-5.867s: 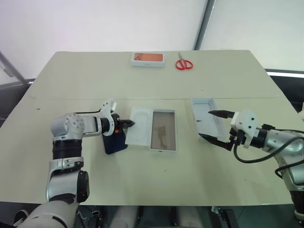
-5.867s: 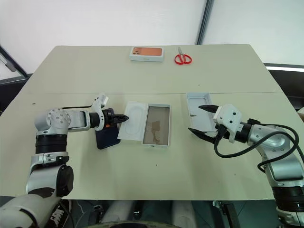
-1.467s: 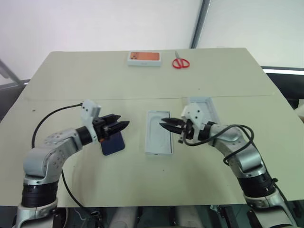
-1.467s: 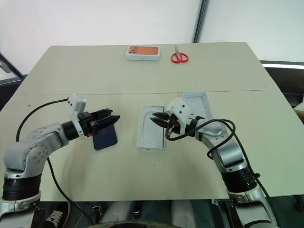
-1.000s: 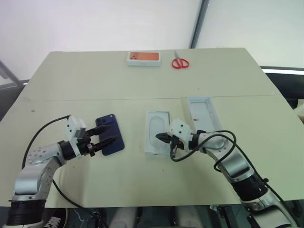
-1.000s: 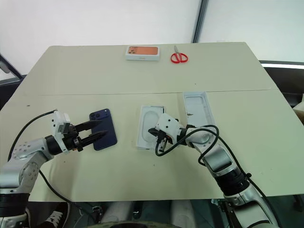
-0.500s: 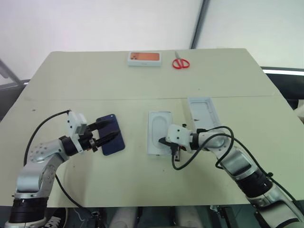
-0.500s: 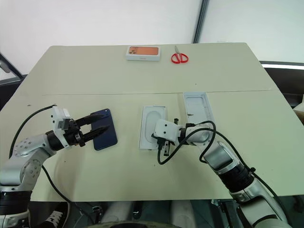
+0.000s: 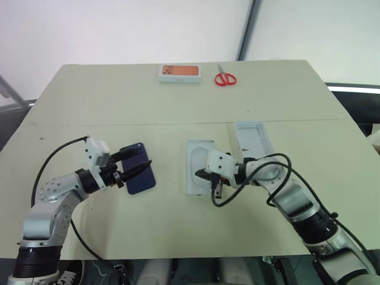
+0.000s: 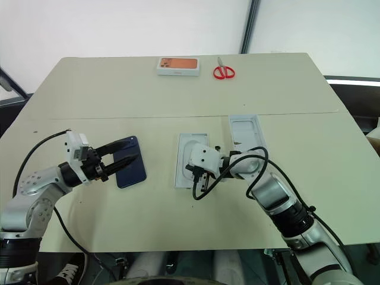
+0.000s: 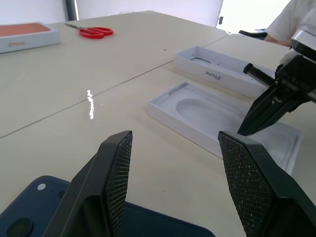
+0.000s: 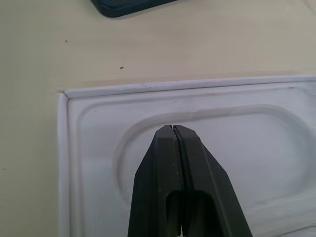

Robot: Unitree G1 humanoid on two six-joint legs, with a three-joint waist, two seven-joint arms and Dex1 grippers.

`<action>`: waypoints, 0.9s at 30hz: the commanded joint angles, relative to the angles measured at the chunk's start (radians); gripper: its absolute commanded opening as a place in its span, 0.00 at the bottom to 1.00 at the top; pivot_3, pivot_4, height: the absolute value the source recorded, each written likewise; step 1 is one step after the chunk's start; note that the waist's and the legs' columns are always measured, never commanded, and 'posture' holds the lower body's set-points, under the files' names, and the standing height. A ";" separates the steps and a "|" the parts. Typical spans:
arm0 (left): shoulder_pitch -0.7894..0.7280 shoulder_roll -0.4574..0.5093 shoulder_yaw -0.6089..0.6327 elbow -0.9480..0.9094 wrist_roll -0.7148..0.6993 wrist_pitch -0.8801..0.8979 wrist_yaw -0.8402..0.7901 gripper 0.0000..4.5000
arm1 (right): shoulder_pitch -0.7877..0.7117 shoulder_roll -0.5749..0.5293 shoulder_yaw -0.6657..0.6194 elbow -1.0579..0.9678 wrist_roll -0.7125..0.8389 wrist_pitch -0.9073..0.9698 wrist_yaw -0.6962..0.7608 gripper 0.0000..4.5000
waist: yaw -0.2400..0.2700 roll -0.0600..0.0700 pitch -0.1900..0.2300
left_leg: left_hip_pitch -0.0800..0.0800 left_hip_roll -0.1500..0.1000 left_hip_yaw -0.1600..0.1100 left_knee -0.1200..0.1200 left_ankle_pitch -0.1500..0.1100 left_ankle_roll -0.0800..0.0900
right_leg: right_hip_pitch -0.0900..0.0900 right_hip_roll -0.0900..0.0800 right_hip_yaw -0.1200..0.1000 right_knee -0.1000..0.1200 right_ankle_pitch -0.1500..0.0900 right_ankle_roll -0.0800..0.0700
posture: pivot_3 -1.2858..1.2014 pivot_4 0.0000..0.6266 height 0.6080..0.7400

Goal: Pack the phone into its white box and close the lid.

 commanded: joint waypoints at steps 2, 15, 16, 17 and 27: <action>-0.013 -0.007 -0.011 -0.017 0.003 -0.011 0.008 0.65 | -0.048 -0.009 0.003 0.065 -0.066 -0.098 -0.034 0.00 | -0.001 0.000 0.000 | 0.000 0.000 0.000 0.000 0.000 0.000 | 0.000 0.000 0.000 0.000 0.000 0.000 | 0.52 0.24 1.00; -0.009 -0.010 -0.016 -0.026 0.006 -0.015 0.033 0.65 | -0.002 -0.014 0.073 0.098 -0.128 -0.165 0.027 0.00 | -0.001 0.000 0.000 | 0.000 0.000 0.000 0.000 0.000 0.000 | 0.000 0.001 0.000 0.000 0.000 0.000 | 0.52 0.24 1.00; -0.010 -0.009 -0.016 -0.026 0.007 -0.016 0.034 0.65 | 0.001 -0.015 0.068 0.092 -0.127 -0.161 0.033 0.00 | -0.001 0.000 0.000 | 0.000 0.000 0.000 0.000 0.000 0.000 | 0.000 0.001 0.000 0.000 0.000 0.000 | 0.52 0.24 1.00; -0.010 -0.009 -0.017 -0.027 0.008 -0.016 0.034 0.65 | 0.003 -0.016 0.065 0.087 -0.126 -0.158 0.039 0.00 | -0.002 0.000 0.000 | 0.000 0.000 0.000 0.000 0.000 0.000 | 0.001 0.001 0.000 0.000 0.000 0.000 | 0.52 0.24 1.00; -0.017 -0.012 -0.027 -0.022 0.010 -0.020 0.033 0.65 | 0.042 -0.015 0.044 0.018 -0.091 -0.164 0.063 0.00 | -0.001 0.000 0.000 | 0.000 0.000 0.000 0.000 0.000 0.000 | 0.001 0.001 0.000 0.000 0.000 0.000 | 0.52 0.24 1.00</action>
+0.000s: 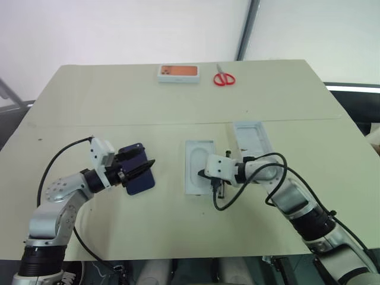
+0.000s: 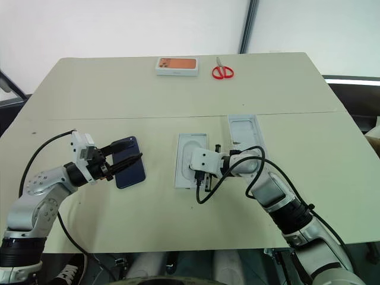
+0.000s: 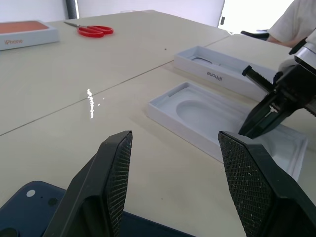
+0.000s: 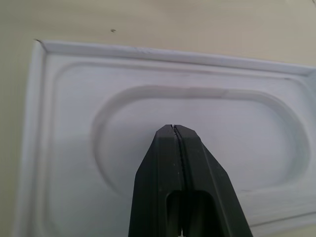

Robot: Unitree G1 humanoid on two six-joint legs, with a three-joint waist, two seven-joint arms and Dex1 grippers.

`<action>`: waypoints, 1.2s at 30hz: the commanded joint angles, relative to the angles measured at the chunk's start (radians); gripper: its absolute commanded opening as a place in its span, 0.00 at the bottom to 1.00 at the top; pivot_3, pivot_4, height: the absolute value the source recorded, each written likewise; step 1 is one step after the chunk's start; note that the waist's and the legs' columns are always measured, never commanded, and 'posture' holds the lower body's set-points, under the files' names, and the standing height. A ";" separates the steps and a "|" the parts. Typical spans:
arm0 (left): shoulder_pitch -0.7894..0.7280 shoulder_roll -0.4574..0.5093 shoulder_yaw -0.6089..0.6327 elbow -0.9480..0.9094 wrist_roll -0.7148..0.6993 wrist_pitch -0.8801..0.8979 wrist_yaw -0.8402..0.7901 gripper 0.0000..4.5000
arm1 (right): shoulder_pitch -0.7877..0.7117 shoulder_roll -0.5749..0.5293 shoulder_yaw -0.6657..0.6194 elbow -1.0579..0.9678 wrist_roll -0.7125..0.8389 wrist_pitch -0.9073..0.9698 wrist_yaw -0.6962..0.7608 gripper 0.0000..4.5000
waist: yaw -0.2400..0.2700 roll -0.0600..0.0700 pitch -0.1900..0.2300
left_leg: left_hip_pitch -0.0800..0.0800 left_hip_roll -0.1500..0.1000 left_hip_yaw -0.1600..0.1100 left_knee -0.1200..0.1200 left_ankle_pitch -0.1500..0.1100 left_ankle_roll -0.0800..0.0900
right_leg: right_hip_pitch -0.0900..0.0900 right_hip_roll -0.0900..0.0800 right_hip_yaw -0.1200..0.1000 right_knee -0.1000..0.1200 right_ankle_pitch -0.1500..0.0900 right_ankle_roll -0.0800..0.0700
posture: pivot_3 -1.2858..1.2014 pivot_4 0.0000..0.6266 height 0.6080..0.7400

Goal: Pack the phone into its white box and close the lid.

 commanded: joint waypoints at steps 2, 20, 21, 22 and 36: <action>-0.017 0.005 0.000 -0.019 0.003 -0.018 -0.007 0.65 | 0.000 0.017 -0.060 -0.035 0.050 0.042 -0.013 0.00 | 0.000 0.000 0.000 | 0.000 0.000 0.000 0.000 0.000 0.000 | 0.000 0.000 0.000 0.000 0.000 0.000 | 0.52 0.24 1.00; -0.091 0.082 0.051 0.158 0.015 0.003 -0.047 0.65 | 0.036 -0.010 -0.341 -0.120 0.304 0.171 -0.073 0.00 | -0.003 0.000 0.000 | 0.000 0.000 0.000 0.000 0.000 0.000 | -0.001 0.000 0.000 0.000 0.000 0.000 | 0.52 0.24 1.00; -0.091 0.082 0.053 0.159 0.016 0.000 -0.044 0.65 | 0.035 -0.013 -0.339 -0.118 0.302 0.167 -0.076 0.00 | -0.003 0.000 0.000 | 0.000 0.000 0.000 0.000 0.000 0.000 | -0.001 0.000 0.000 0.000 0.000 0.000 | 0.52 0.24 1.00; -0.091 0.083 0.057 0.158 0.012 0.004 -0.040 0.65 | 0.034 -0.013 -0.339 -0.116 0.304 0.167 -0.082 0.00 | -0.002 0.000 0.000 | 0.000 0.000 0.000 -0.001 0.000 0.000 | -0.001 0.000 0.000 0.000 0.000 0.000 | 0.52 0.24 1.00; -0.064 0.145 0.227 0.143 -0.215 0.589 0.183 0.65 | -0.188 0.174 -0.064 0.078 0.097 -0.004 -0.188 0.00 | -0.008 0.000 0.000 | 0.000 0.001 0.000 0.000 0.000 0.000 | -0.003 0.001 0.001 0.002 0.000 0.000 | 0.52 0.24 1.00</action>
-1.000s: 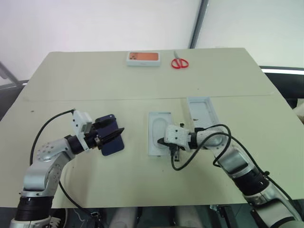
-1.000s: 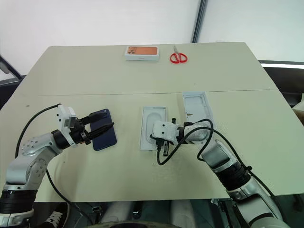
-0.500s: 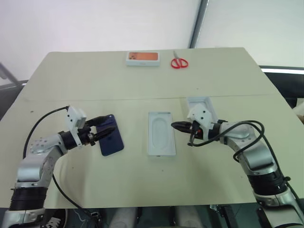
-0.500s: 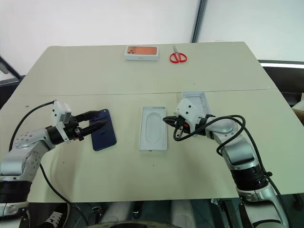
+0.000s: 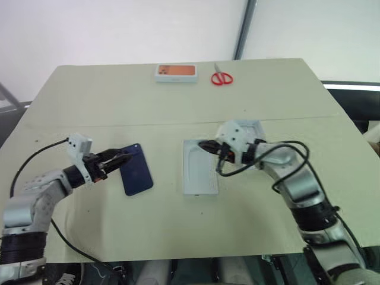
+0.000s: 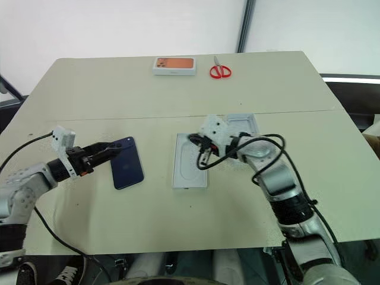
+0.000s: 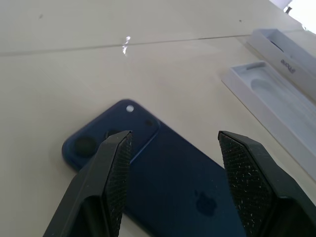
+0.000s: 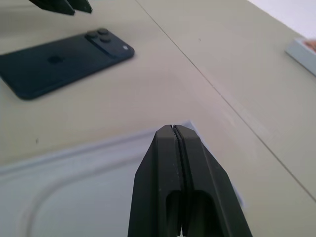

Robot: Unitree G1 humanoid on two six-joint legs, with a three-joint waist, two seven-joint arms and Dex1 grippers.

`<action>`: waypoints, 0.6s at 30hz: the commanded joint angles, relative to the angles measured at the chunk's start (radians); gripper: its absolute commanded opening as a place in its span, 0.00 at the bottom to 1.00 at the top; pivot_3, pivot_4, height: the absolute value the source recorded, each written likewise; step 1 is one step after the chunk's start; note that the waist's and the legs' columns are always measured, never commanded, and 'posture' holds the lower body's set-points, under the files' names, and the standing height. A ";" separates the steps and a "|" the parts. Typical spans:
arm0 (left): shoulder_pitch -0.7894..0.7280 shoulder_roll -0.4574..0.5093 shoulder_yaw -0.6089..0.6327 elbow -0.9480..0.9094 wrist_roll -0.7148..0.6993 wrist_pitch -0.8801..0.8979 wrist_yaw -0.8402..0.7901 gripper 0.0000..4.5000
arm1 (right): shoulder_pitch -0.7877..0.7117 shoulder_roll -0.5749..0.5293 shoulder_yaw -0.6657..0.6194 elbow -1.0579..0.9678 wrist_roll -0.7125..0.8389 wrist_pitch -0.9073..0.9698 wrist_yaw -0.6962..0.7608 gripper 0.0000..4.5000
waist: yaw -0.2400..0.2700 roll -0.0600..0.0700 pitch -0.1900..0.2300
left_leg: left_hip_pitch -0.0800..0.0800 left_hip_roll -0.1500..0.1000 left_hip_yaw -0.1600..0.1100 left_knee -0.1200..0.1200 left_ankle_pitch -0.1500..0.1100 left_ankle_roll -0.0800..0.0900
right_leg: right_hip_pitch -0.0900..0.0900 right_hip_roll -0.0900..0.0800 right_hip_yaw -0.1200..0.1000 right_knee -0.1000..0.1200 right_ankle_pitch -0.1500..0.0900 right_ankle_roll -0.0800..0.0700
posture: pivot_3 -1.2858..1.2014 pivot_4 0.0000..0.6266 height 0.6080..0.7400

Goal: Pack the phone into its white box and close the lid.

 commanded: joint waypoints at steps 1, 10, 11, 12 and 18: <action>0.014 0.018 0.078 -0.023 -0.103 0.205 0.074 0.65 | -0.075 0.064 0.100 0.074 -0.096 -0.087 -0.035 0.00 | 0.000 0.000 0.000 | 0.000 0.000 0.000 0.000 0.000 0.000 | -0.001 0.000 0.000 0.000 0.000 0.000 | 0.52 0.24 1.00; 0.023 -0.068 0.182 -0.046 -0.242 0.448 0.236 0.65 | -0.188 0.208 0.304 0.320 -0.244 -0.135 0.011 0.00 | 0.003 -0.001 0.000 | 0.000 -0.001 -0.001 0.001 0.000 -0.001 | -0.004 0.000 0.001 0.003 0.000 0.000 | 0.52 0.24 1.00; 0.025 -0.075 0.178 -0.057 -0.250 0.465 0.245 0.65 | -0.202 0.218 0.313 0.347 -0.264 -0.137 0.004 0.00 | 0.004 -0.001 0.000 | 0.000 -0.001 -0.001 0.001 0.001 -0.001 | -0.004 0.000 0.001 0.003 0.000 0.000 | 0.52 0.24 1.00; 0.025 -0.083 0.164 -0.063 -0.243 0.477 0.263 0.65 | -0.215 0.236 0.314 0.374 -0.270 -0.126 0.001 0.00 | 0.004 -0.001 0.000 | 0.000 -0.001 -0.001 0.001 0.001 -0.001 | -0.004 0.000 0.001 0.003 0.000 0.000 | 0.52 0.24 1.00; -0.002 -0.141 0.124 -0.033 -0.201 0.478 0.332 0.65 | -0.232 0.294 0.340 0.449 -0.314 -0.152 -0.008 0.00 | 0.008 0.000 -0.002 | 0.001 -0.001 -0.001 0.001 0.001 -0.002 | -0.003 0.000 0.001 0.004 0.000 0.000 | 0.52 0.24 1.00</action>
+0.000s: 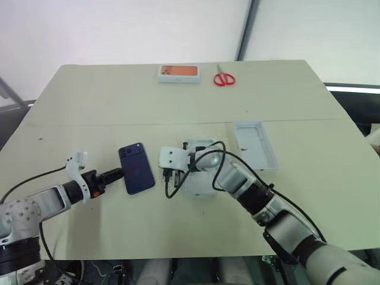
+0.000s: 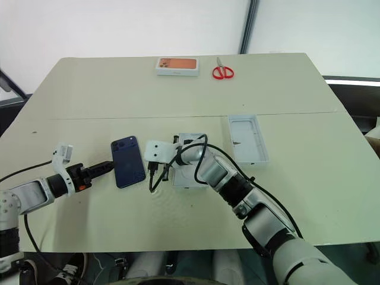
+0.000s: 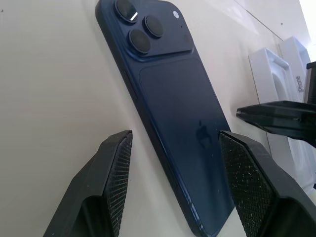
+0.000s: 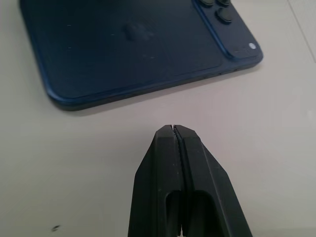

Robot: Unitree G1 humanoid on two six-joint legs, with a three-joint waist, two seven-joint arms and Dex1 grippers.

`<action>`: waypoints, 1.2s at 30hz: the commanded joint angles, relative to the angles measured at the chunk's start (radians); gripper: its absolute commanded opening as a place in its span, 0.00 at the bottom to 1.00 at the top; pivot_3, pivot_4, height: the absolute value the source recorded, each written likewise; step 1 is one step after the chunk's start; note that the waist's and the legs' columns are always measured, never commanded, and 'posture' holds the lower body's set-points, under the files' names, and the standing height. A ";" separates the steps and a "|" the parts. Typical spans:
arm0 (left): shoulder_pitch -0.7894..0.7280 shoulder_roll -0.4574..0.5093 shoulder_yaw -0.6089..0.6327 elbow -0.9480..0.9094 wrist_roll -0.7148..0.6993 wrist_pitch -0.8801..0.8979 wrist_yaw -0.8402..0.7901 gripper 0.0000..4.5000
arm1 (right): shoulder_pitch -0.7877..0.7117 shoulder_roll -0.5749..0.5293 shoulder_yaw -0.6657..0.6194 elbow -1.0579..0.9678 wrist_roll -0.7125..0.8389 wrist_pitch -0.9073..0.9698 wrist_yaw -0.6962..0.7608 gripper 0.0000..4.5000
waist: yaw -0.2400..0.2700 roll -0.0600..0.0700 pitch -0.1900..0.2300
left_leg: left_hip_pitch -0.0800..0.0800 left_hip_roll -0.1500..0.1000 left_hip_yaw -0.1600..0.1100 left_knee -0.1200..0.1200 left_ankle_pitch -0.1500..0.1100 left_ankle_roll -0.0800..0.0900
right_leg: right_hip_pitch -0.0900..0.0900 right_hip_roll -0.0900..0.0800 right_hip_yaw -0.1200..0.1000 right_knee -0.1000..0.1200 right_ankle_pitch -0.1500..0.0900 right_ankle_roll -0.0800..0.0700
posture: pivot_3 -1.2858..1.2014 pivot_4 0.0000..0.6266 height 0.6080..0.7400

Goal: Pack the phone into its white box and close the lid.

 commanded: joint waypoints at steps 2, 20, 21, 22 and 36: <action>-0.014 -0.020 -0.055 0.031 0.043 -0.004 0.038 0.65 | -0.013 0.029 0.023 0.023 -0.042 -0.034 -0.004 0.00 | 0.002 0.000 -0.001 | 0.001 0.000 0.000 0.000 0.000 0.000 | 0.001 0.000 0.000 0.000 0.000 0.000 | 0.52 0.24 1.00; -0.079 -0.006 -0.167 0.096 0.093 0.022 0.010 0.65 | 0.009 0.074 0.046 0.002 -0.100 -0.024 0.025 0.00 | 0.002 0.011 -0.011 | 0.011 0.000 0.001 -0.005 0.000 0.000 | 0.008 0.000 0.002 0.000 -0.001 -0.001 | 0.52 0.24 1.00; -0.090 -0.021 -0.154 0.100 0.084 0.037 0.017 0.65 | 0.010 0.075 0.045 0.002 -0.099 -0.023 0.027 0.00 | 0.003 0.011 -0.011 | 0.011 0.000 0.001 -0.004 0.000 0.000 | 0.008 0.000 0.002 0.000 -0.001 -0.001 | 0.52 0.24 1.00; -0.096 -0.031 -0.149 0.101 0.082 0.047 0.022 0.65 | 0.010 0.077 0.045 0.001 -0.098 -0.024 0.030 0.00 | 0.003 0.010 -0.011 | 0.011 0.000 0.001 -0.004 0.000 0.000 | 0.008 0.000 0.002 0.000 -0.001 -0.001 | 0.52 0.24 1.00; -0.184 -0.149 -0.053 0.136 0.064 0.238 0.101 0.65 | 0.004 0.074 0.025 0.007 -0.095 -0.029 0.029 0.00 | 0.004 0.010 -0.011 | 0.011 -0.001 0.001 -0.004 0.000 0.000 | 0.009 -0.001 0.001 0.000 -0.001 -0.001 | 0.52 0.24 1.00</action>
